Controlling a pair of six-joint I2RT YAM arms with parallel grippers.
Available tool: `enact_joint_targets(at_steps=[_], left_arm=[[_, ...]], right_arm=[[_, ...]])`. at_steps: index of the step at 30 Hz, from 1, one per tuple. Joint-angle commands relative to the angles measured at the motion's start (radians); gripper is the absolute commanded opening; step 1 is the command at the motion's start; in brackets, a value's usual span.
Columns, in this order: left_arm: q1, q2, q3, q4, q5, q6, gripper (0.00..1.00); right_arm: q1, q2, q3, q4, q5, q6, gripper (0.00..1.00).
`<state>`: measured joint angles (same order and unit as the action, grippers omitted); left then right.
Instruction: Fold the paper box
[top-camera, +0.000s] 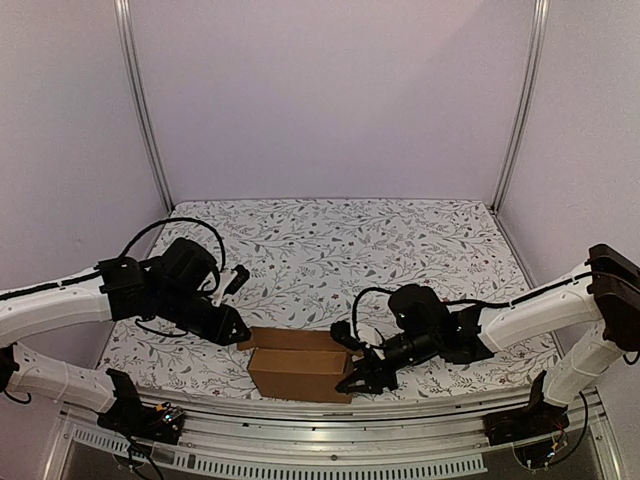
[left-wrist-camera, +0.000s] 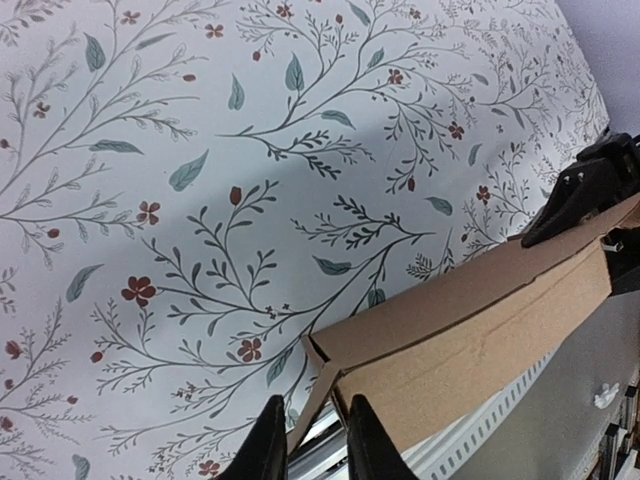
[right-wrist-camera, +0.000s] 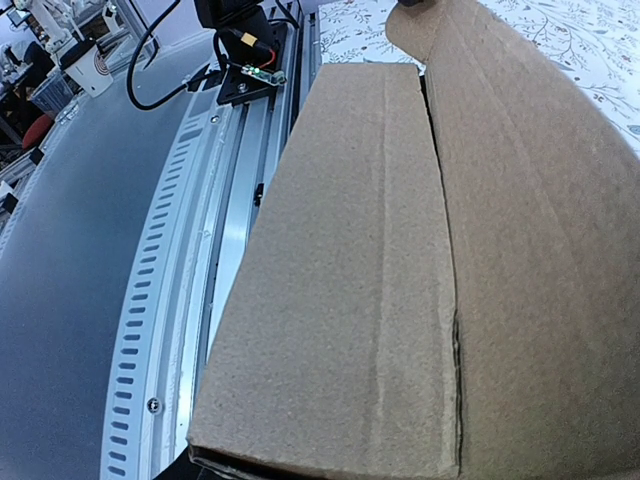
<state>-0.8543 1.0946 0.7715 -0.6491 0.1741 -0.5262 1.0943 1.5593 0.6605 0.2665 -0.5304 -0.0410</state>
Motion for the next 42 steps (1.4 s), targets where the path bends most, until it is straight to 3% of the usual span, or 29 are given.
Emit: enact_joint_targets(at_steps=[1,7,29,42], left_arm=[[-0.014,0.005,-0.009,0.002,0.018,-0.004,0.16],[-0.015,0.011,-0.009,0.002,0.030,-0.018,0.00],[-0.091,0.019,-0.032,0.070,-0.062,-0.181,0.00],[-0.153,0.007,-0.098,0.087,-0.128,-0.200,0.00]], right_arm=[[-0.005,-0.018,-0.015,0.011,0.020,0.011,0.34],[-0.005,-0.022,-0.013,0.019,0.041,0.013,0.34],[0.082,-0.026,-0.054,0.160,0.367,0.129,0.31],[0.085,-0.021,-0.070,0.185,0.383,0.162,0.31]])
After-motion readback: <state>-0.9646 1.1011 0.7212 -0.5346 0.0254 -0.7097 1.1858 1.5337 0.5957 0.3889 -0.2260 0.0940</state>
